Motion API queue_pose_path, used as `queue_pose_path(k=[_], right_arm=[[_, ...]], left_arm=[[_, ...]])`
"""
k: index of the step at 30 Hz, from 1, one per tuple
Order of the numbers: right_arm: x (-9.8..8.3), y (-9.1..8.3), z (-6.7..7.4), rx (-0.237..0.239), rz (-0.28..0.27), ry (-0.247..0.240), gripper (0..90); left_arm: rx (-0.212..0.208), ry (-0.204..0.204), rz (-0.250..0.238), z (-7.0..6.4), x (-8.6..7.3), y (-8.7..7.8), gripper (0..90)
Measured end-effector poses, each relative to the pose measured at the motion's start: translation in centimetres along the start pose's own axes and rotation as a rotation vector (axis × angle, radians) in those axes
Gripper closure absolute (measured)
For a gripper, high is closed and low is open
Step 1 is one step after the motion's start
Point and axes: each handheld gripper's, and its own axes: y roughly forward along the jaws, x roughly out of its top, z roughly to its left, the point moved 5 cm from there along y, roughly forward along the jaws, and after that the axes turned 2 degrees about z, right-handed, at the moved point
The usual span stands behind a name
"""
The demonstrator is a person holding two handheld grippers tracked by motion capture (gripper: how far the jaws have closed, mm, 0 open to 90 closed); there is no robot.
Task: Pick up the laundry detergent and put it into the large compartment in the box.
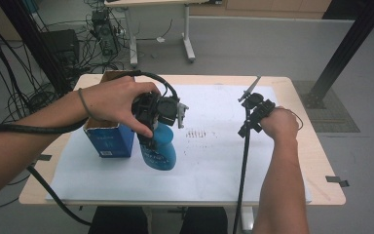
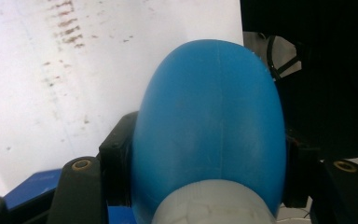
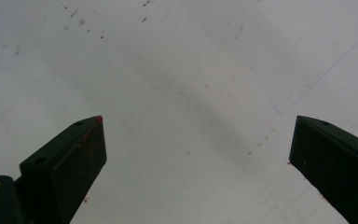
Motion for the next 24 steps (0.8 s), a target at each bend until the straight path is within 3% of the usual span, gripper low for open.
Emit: queue_pose_path(k=[7, 15, 17, 24], right_arm=[[0.2, -0.2, 0.3, -0.003, -0.01, -0.012, 3.8], [0.1, -0.6, 0.7, -0.002, -0.037, -0.021, 3.8], [0.1, -0.8, 0.7, -0.004, -0.045, -0.025, 3.8], [-0.2, -1.1, 0.8, -0.007, -0.056, -0.024, 3.7]], left_arm=[[0.023, -0.034, 0.002, -0.3, 0.3, -3.4, 37.2], [0.004, -0.097, -0.027, 0.5, 0.1, -7.6, 37.2], [0.002, -0.103, -0.03, 0.6, 0.0, -8.0, 37.2], [0.025, -0.141, -0.031, 1.1, 0.4, -11.2, 37.2]])
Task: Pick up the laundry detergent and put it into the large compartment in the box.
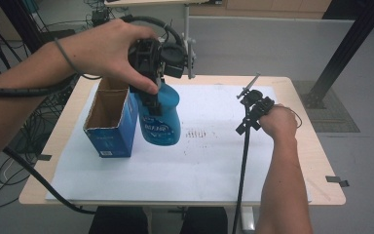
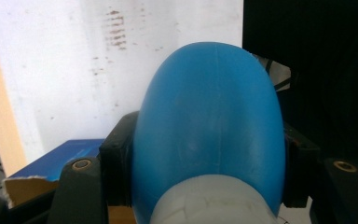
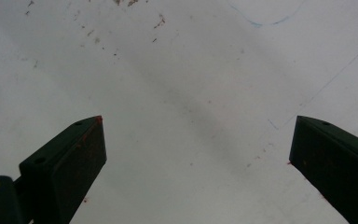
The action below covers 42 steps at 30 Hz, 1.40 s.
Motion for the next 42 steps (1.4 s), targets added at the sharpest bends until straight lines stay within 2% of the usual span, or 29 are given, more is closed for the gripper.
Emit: queue_pose_path(k=[4, 6, 7, 9, 10, 11, 14, 15, 16, 17, 19, 21, 26, 27, 28, 34, 37, 40, 41, 42], right_arm=[[-0.3, 0.0, 0.0, 0.004, -0.009, 0.004, 3.7], [-0.4, -0.1, 0.0, 0.002, -0.012, 0.007, 3.7], [-0.4, -0.1, 0.0, 0.0, -0.012, 0.005, 3.7], [-0.4, -0.2, 0.1, 0.001, -0.011, 0.008, 3.7], [-0.4, -0.2, 0.1, -0.002, -0.014, 0.007, 3.7], [-0.5, -0.2, 0.2, -0.001, -0.015, 0.007, 3.7], [-0.6, -0.3, 0.2, 0.0, -0.022, 0.009, 3.7], [-0.6, -0.3, 0.2, 0.002, -0.024, 0.01, 3.7], [-0.6, -0.3, 0.2, 0.002, -0.024, 0.01, 3.7], [-0.8, -0.3, 0.2, 0.003, -0.032, 0.01, 3.7], [-0.8, -0.3, 0.2, 0.002, -0.036, 0.001, 3.6], [-1.0, -0.3, 0.3, 0.005, -0.041, 0.008, 3.7], [-1.2, -0.3, 0.4, 0.012, -0.06, 0.008, 3.8], [-1.2, -0.3, 0.4, 0.011, -0.058, 0.008, 3.7], [-1.3, -0.3, 0.4, 0.012, -0.064, 0.012, 3.6], [-1.5, -0.3, 0.2, 0.016, -0.071, 0.008, 3.7], [-1.6, -0.3, 0.2, 0.015, -0.078, 0.001, 3.7], [-1.6, -0.4, 0.3, 0.011, -0.078, 0.0, 3.5], [-1.7, -0.4, 0.2, 0.012, -0.08, 0.002, 3.6], [-1.7, -0.4, 0.2, 0.012, -0.08, 0.002, 3.6]], left_arm=[[-0.005, -0.029, -0.006, 0.4, 0.2, -1.0, 37.2], [-0.006, -0.031, -0.004, 0.5, 0.3, -1.0, 37.2], [-0.01, -0.05, 0.001, 0.7, 0.6, -1.0, 37.2], [-0.008, -0.056, -0.004, 0.7, 0.6, -0.9, 37.2], [-0.006, -0.075, 0.002, 0.9, 0.8, -0.9, 37.3], [-0.006, -0.075, 0.002, 0.9, 0.8, -0.9, 37.2], [0.004, -0.108, 0.009, 1.2, 1.1, -0.8, 37.3], [0.002, -0.142, 0.01, 1.6, 1.2, -0.9, 37.2], [0.002, -0.142, 0.01, 1.6, 1.2, -0.9, 37.3], [-0.003, -0.19, 0.005, 2.2, 1.1, -0.9, 37.3], [-0.003, -0.203, 0.003, 2.4, 1.1, -0.8, 37.3], [0.004, -0.248, -0.01, 2.8, 0.9, -0.8, 37.3], [0.011, -0.394, -0.024, 4.3, 0.1, -0.6, 37.3], [0.012, -0.448, -0.03, 4.9, -0.3, -0.5, 37.3], [0.012, -0.448, -0.03, 4.9, -0.3, -0.5, 37.3], [0.012, -0.599, -0.044, 6.5, -2.3, -0.8, 37.3], [0.016, -0.657, -0.042, 7.4, -3.5, -1.0, 37.3], [0.023, -0.746, -0.042, 8.1, -4.8, -1.1, 37.4], [0.032, -0.81, -0.038, 8.5, -5.6, -1.1, 37.4], [0.032, -0.81, -0.038, 8.5, -5.6, -1.1, 37.4]])
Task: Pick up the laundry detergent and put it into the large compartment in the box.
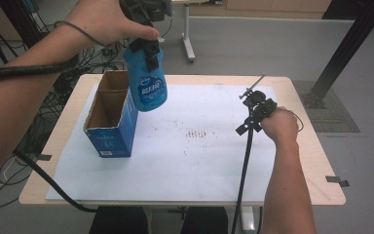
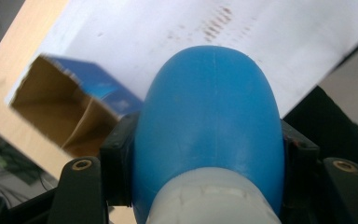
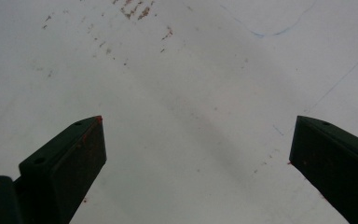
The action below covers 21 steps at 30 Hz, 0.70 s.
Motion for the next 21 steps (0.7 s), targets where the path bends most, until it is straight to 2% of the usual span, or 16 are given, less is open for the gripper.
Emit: queue_pose_path(k=[1, 3, 5, 6, 12, 13, 14, 15, 21], right_arm=[[0.0, 0.0, 0.0, -0.002, 0.0, -0.001, 3.6], [-0.1, 0.0, 0.0, 0.0, -0.004, -0.001, 3.6], [0.0, 0.0, 0.1, 0.0, 0.002, 0.008, 3.6], [0.0, 0.0, 0.1, 0.0, 0.002, 0.008, 3.6], [0.0, -0.1, 0.2, -0.001, 0.001, 0.009, 3.6], [0.0, 0.0, 0.2, 0.002, 0.0, 0.009, 3.7], [0.0, 0.0, 0.2, 0.002, 0.0, 0.009, 3.7], [0.0, 0.0, 0.2, 0.001, 0.001, 0.014, 3.5], [-0.1, 0.1, 0.3, 0.002, -0.001, 0.012, 3.6]], left_arm=[[0.005, -0.038, -0.001, 0.4, -0.2, 0.1, 37.4], [0.015, -0.071, 0.002, 1.2, -0.5, 0.1, 37.4], [0.013, -0.123, -0.005, 2.3, -1.0, 0.2, 37.4], [0.006, -0.16, -0.008, 3.2, -1.4, 0.2, 37.4], [-0.011, -0.288, -0.008, 6.2, -2.9, 0.2, 37.4], [-0.004, -0.329, -0.015, 6.8, -3.4, 0.2, 37.4], [-0.004, -0.329, -0.015, 6.8, -3.4, 0.2, 37.4], [0.0, -0.346, -0.013, 7.2, -3.6, 0.2, 37.4], [0.001, -0.479, -0.003, 9.2, -4.9, 0.2, 37.4]])
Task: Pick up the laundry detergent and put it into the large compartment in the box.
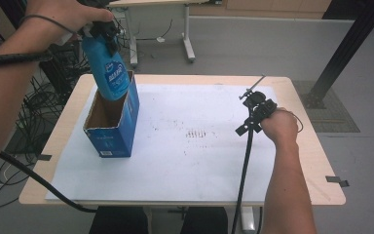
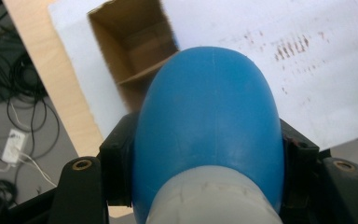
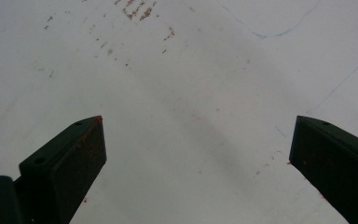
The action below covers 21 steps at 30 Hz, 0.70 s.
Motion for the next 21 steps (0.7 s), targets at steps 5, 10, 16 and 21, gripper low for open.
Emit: queue_pose_path(k=[5, 10, 16, 21], right_arm=[[-0.1, 0.1, -0.1, 0.003, -0.005, -0.005, 3.6], [-0.3, 0.2, -0.2, 0.005, -0.01, -0.004, 3.6], [-0.2, 0.3, -0.1, 0.007, -0.014, -0.005, 3.6], [-0.2, 0.4, -0.1, 0.014, -0.022, -0.005, 3.7]], left_arm=[[0.021, -0.083, 0.0, 1.3, -0.2, 0.2, 37.4], [0.032, -0.166, 0.017, 2.5, -0.3, 0.3, 37.4], [0.04, -0.195, 0.034, 2.7, -0.1, 0.7, 37.4], [0.039, -0.196, 0.039, 2.6, 0.0, 1.1, 37.5]])
